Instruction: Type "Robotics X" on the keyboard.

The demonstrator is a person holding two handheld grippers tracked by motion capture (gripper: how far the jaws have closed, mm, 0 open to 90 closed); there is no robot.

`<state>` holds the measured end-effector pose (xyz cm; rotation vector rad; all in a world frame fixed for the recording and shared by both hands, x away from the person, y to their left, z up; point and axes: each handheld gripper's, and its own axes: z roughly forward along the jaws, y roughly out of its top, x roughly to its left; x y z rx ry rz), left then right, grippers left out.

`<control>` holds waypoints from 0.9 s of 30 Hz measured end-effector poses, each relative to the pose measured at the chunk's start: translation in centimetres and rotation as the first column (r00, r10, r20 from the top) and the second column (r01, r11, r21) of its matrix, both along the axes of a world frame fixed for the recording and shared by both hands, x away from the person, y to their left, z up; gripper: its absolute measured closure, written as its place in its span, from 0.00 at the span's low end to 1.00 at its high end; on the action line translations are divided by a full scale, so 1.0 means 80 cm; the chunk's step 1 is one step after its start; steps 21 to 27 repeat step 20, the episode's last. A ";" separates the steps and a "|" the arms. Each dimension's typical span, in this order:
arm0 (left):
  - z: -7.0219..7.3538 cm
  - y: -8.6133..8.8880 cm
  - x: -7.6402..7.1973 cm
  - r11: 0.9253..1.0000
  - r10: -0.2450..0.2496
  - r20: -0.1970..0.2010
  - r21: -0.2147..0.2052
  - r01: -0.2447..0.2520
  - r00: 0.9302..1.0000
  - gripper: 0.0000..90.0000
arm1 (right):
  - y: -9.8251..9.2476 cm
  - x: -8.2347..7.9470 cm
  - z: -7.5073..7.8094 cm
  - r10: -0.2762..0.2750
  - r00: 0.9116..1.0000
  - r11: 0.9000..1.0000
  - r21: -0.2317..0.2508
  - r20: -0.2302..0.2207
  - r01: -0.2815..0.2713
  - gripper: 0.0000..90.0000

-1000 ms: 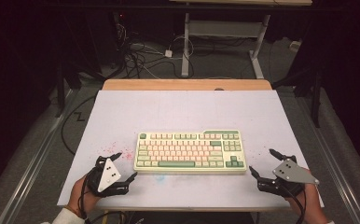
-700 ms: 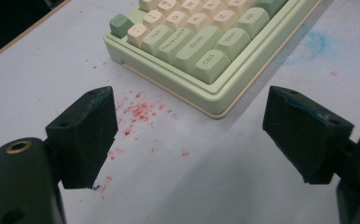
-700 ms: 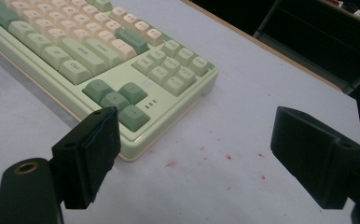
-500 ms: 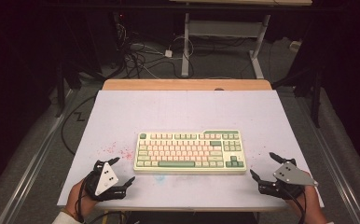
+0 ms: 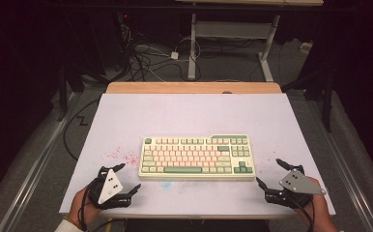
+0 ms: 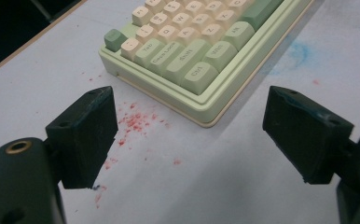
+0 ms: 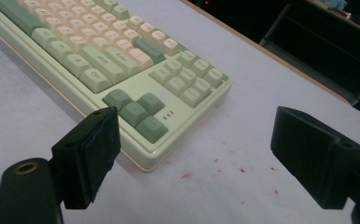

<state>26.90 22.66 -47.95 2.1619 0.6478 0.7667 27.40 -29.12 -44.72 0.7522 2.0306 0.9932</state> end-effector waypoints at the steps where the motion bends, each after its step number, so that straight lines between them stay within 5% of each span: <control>1: 0.000 -0.001 0.000 1.000 0.001 0.002 -0.001 -0.001 1.000 0.19 | 0.000 0.000 0.000 0.001 1.000 1.000 -0.003 0.003 -0.001 0.18; 27: 0.000 -0.007 0.010 1.000 0.003 -0.002 0.007 -0.003 1.000 0.19 | -0.004 -0.001 -0.002 0.005 1.000 1.000 -0.003 -0.001 -0.005 0.18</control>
